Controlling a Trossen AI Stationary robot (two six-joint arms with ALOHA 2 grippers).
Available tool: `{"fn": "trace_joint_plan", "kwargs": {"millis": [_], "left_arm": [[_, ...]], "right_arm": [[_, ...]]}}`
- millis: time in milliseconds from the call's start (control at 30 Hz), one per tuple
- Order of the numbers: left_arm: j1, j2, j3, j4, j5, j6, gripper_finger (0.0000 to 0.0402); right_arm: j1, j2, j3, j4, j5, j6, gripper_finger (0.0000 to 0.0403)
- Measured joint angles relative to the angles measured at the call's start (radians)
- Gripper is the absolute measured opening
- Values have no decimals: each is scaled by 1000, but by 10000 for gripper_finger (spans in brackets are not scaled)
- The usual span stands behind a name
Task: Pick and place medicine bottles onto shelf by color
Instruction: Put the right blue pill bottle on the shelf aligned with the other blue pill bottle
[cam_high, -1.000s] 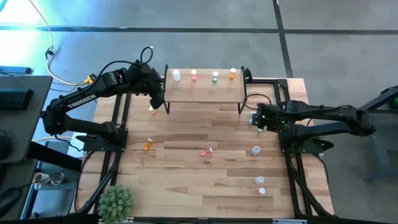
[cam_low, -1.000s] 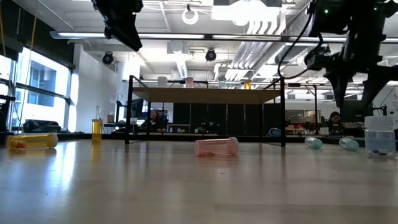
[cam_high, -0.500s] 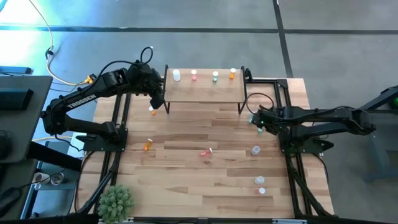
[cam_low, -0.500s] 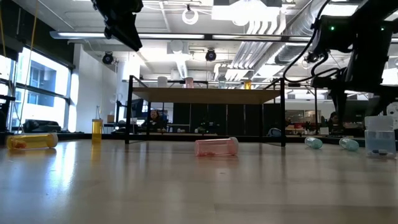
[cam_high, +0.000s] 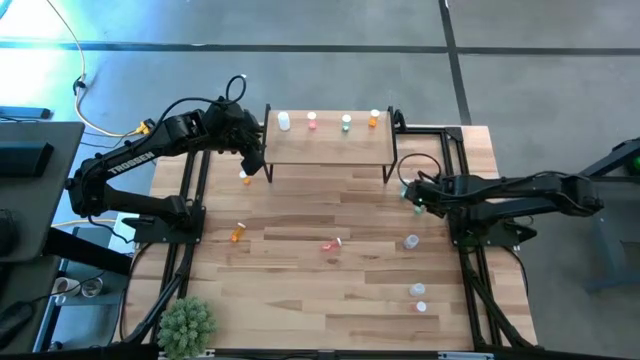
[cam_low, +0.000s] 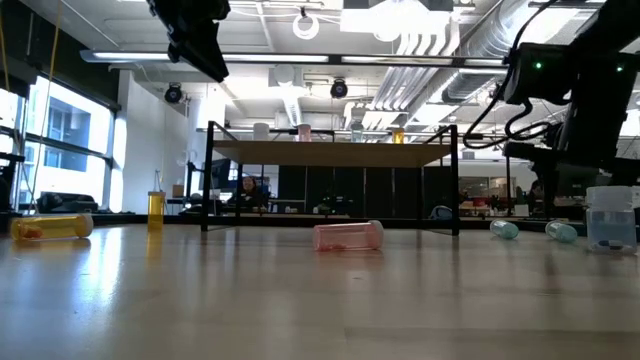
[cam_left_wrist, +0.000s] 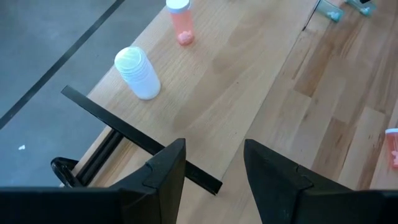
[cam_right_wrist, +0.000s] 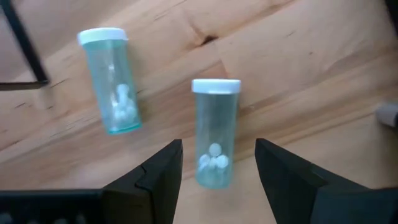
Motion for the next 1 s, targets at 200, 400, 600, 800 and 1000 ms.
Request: {"fn": "trace_joint_plan", "kwargs": {"millis": [200,400,600,800,1000], "left_arm": [[0,0,0,0,0,0,155],[0,0,0,0,0,0,155],[0,0,0,0,0,0,155],[0,0,0,0,0,0,155],[0,0,0,0,-11,1,155]], "right_arm": [[0,91,0,41,1,-15,193],[0,176,3,98,-28,-26,187],[2,186,4,89,-40,-30,131],[2,180,16,77,-51,-57,81],[12,178,74,54,-87,-132,80]]}}
